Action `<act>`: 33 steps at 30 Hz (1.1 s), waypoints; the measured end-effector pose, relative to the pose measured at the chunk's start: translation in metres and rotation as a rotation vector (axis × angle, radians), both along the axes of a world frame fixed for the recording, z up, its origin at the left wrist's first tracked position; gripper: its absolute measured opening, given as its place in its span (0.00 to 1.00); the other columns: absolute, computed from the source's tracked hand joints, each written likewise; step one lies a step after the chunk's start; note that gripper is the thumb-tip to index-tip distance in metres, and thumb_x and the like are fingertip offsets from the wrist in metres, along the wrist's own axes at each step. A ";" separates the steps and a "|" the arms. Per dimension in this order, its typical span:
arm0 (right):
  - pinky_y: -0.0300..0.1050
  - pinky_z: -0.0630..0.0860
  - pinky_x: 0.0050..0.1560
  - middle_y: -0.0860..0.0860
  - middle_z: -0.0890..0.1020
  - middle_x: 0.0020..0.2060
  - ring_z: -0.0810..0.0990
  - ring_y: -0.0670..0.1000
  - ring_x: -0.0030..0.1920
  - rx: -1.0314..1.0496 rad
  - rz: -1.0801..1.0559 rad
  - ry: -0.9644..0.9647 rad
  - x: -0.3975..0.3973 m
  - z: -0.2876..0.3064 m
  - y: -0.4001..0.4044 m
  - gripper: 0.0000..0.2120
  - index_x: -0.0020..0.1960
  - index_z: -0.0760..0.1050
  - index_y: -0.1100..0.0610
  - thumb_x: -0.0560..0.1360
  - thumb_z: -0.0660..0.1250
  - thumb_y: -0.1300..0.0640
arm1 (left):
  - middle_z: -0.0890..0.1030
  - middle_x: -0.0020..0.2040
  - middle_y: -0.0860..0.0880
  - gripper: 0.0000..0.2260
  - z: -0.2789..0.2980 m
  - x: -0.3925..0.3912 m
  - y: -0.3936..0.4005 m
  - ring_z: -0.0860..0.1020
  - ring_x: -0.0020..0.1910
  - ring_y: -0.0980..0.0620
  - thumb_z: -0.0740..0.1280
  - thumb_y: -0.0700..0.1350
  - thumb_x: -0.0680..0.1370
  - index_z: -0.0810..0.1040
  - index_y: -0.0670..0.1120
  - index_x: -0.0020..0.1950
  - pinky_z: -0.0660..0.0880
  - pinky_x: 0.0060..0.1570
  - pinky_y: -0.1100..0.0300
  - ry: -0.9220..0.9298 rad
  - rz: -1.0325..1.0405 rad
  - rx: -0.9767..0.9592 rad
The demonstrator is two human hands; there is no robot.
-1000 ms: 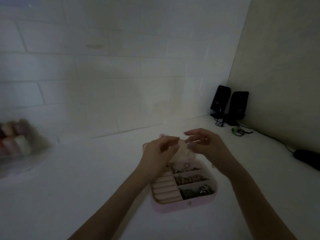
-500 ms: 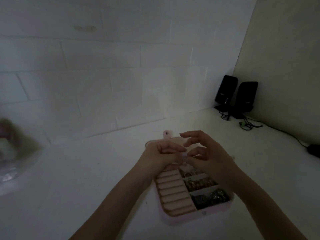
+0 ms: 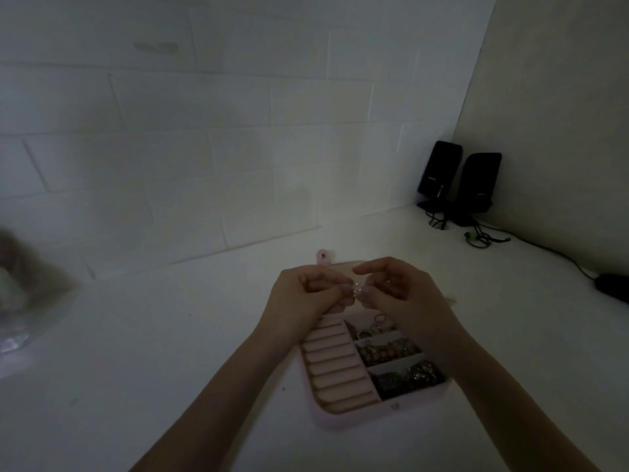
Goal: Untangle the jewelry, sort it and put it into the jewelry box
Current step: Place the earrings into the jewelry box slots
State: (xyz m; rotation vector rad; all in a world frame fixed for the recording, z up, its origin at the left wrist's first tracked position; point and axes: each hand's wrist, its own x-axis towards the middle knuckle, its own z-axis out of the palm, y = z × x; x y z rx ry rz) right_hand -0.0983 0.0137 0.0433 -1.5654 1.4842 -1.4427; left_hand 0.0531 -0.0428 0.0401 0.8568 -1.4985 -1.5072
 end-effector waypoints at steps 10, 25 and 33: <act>0.45 0.78 0.41 0.52 0.81 0.33 0.80 0.48 0.35 -0.006 -0.001 -0.028 0.001 -0.001 0.000 0.11 0.47 0.81 0.55 0.73 0.67 0.69 | 0.83 0.34 0.49 0.09 -0.001 0.000 -0.001 0.82 0.36 0.53 0.73 0.31 0.69 0.79 0.41 0.44 0.78 0.37 0.64 0.005 -0.069 -0.067; 0.38 0.77 0.39 0.48 0.79 0.34 0.78 0.47 0.36 -0.091 -0.049 0.051 0.001 0.000 0.002 0.12 0.48 0.81 0.54 0.73 0.67 0.69 | 0.83 0.36 0.41 0.03 -0.006 -0.004 -0.001 0.83 0.36 0.50 0.68 0.36 0.75 0.80 0.36 0.43 0.80 0.40 0.62 0.077 -0.016 -0.055; 0.35 0.76 0.37 0.47 0.79 0.34 0.78 0.44 0.35 -0.096 -0.042 0.043 0.003 0.005 0.003 0.11 0.49 0.81 0.56 0.73 0.67 0.69 | 0.83 0.42 0.37 0.06 -0.004 -0.005 0.002 0.83 0.41 0.46 0.70 0.35 0.72 0.78 0.34 0.48 0.81 0.43 0.59 0.133 -0.105 0.053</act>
